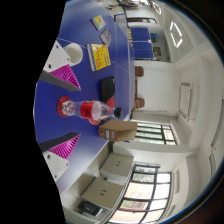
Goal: Pour water
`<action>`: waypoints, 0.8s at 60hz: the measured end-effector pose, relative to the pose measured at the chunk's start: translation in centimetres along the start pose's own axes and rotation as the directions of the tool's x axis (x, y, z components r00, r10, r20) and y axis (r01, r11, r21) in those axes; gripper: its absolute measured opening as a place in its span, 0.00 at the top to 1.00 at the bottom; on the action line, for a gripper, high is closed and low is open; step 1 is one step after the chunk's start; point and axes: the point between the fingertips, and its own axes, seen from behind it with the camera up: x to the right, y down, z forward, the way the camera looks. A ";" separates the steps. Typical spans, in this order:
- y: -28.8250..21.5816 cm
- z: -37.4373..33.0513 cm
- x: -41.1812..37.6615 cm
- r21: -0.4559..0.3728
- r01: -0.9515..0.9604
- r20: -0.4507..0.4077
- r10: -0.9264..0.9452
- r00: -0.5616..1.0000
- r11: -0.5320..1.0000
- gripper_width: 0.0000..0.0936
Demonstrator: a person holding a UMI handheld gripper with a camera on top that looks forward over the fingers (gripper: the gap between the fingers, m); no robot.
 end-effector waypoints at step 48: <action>5.3 -45.1 -4.4 -0.051 0.016 0.080 -0.012 0.997 0.999 0.09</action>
